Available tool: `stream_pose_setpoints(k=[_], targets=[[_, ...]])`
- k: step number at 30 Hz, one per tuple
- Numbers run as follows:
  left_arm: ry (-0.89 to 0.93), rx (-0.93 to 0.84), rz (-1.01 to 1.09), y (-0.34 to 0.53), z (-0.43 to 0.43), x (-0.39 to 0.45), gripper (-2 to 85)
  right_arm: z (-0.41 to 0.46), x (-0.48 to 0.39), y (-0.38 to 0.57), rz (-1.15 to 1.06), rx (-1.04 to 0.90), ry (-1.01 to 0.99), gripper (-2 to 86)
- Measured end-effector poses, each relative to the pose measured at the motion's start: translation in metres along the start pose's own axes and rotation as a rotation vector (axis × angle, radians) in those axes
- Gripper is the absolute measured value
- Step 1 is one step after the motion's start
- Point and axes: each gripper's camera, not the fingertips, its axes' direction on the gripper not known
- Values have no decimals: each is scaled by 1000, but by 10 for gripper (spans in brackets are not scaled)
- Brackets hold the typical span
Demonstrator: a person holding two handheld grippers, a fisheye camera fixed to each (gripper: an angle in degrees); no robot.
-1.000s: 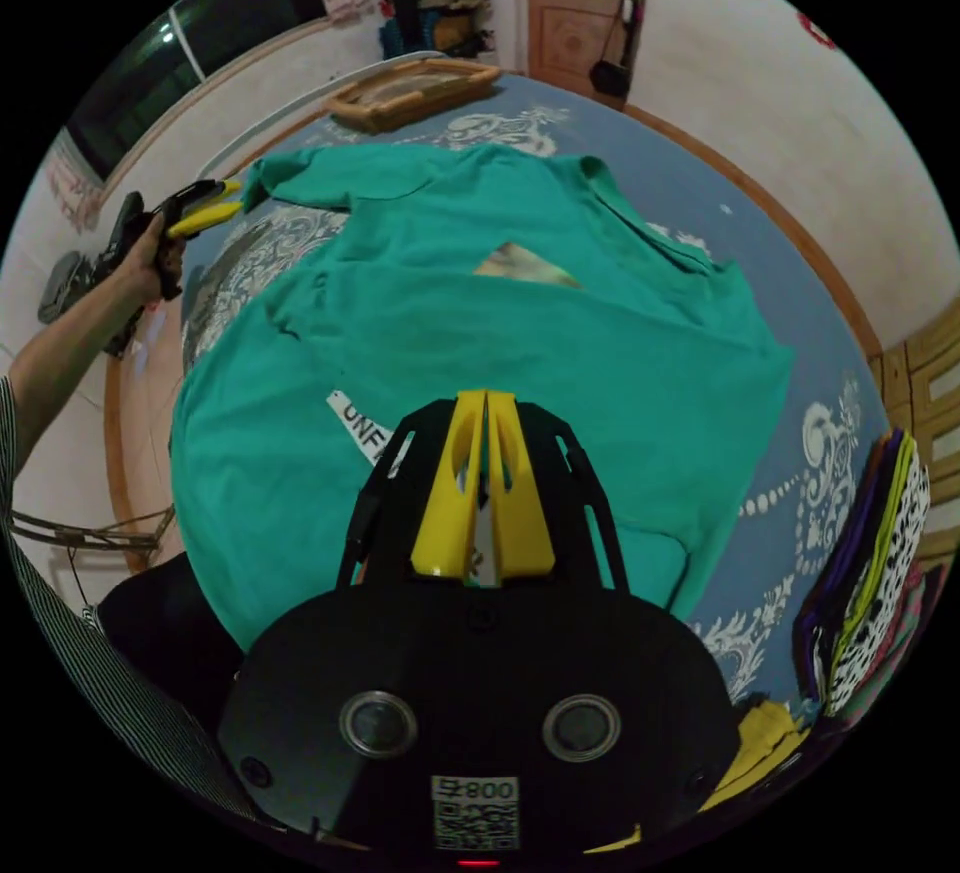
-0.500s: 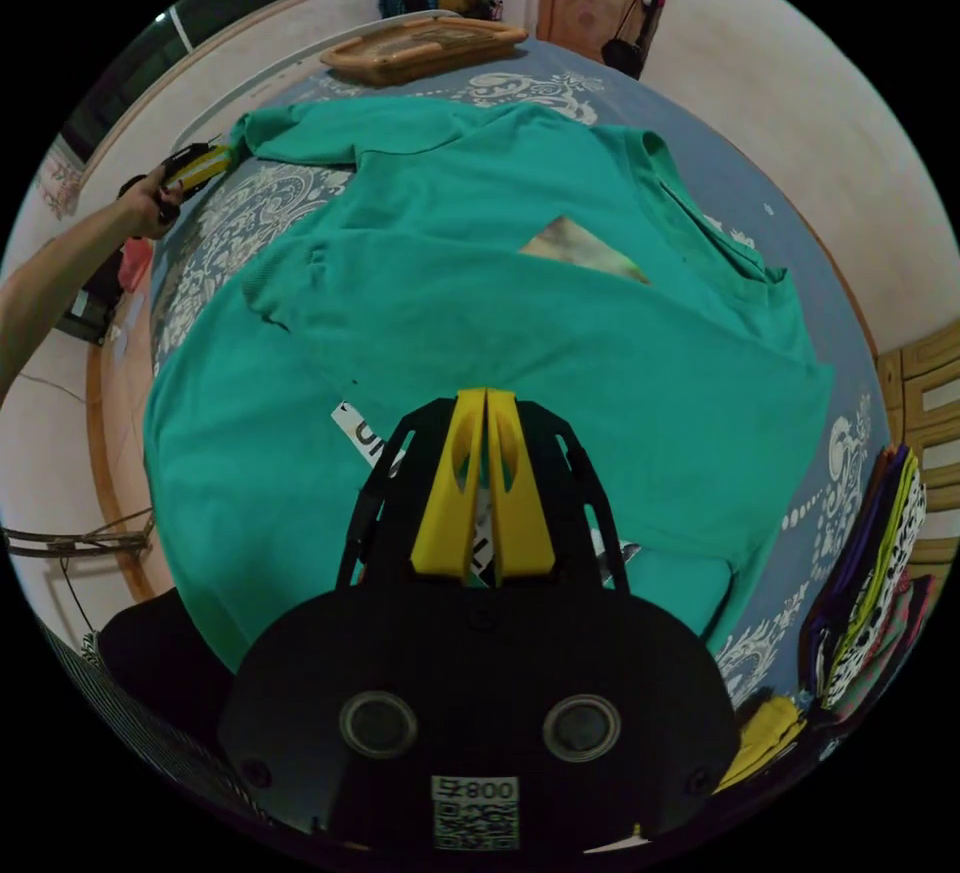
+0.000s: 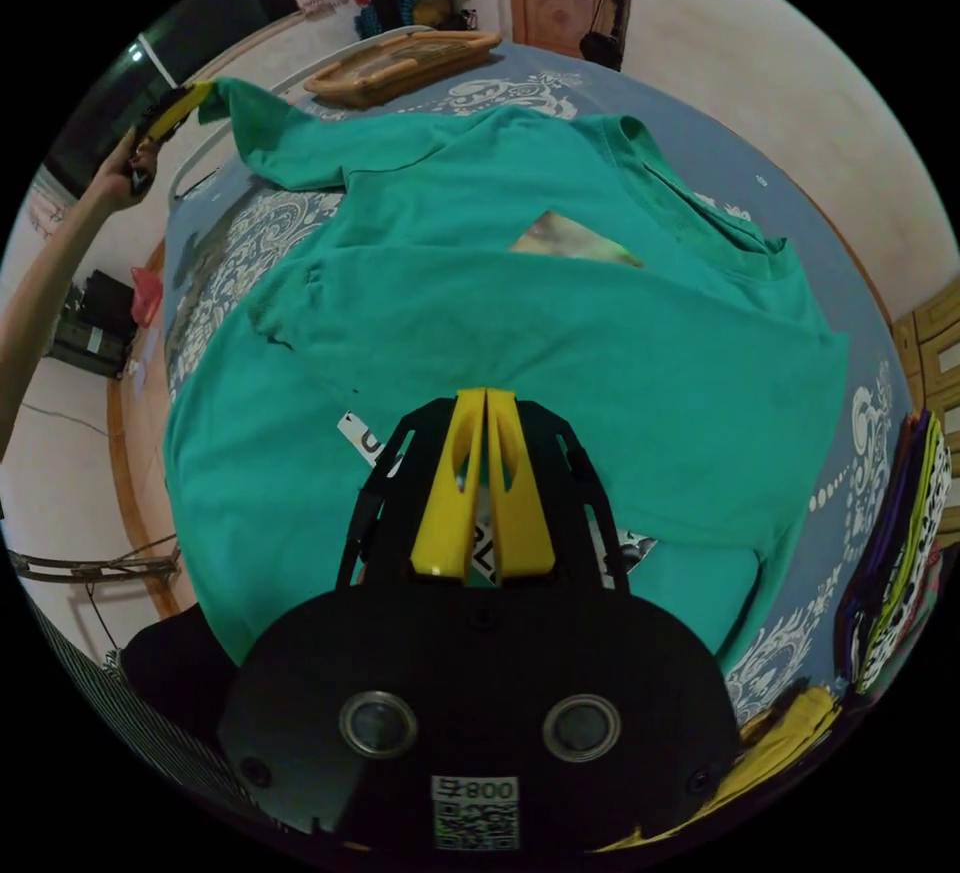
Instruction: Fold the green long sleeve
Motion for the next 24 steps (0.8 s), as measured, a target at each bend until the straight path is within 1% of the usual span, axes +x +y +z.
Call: stream_pose_setpoints(k=[2, 3, 5, 6, 8, 9, 10, 11, 12, 13, 14, 17, 20, 24], targets=[[52, -124, 140, 31, 40, 46, 3, -7, 10, -1, 10, -1, -18, 2], [70, -156, 178, 41, 50, 58, 3, -13, 17, -1, 18, -4, -33, 2], [102, -348, 347, 95, 99, 107, 3, -22, 29, -2, 33, -12, -70, 2], [98, -396, 401, 112, 111, 119, 3, -29, 41, -2, 56, -29, -113, 3], [52, -627, 614, 191, 164, 163, 3, -44, 63, 1, 114, -30, -215, 5], [33, -691, 664, 213, 177, 172, 3, -55, 80, 7, 154, 1, -292, 7], [-17, -811, 761, 260, 204, 185, 3, -67, 99, 15, 204, 35, -362, 10], [-86, -899, 855, 308, 227, 195, 3, -73, 108, 19, 229, 54, -400, 12], [-118, -939, 903, 331, 238, 199, 2, -84, 127, 27, 278, 92, -487, 19], [-192, -1013, 1005, 378, 257, 206, 2, -93, 143, 35, 318, 126, -572, 29], [-261, -1033, 1095, 418, 271, 212, 2, -98, 150, 38, 332, 142, -605, 35], [-390, -1038, 1271, 499, 296, 223, 2, -118, 172, 42, 355, 186, -691, 70], [-466, -1002, 1364, 560, 315, 231, 3, -132, 182, 31, 345, 182, -746, 102], [-518, -980, 1401, 617, 339, 233, 3, -142, 199, 21, 395, 167, -770, 112]])
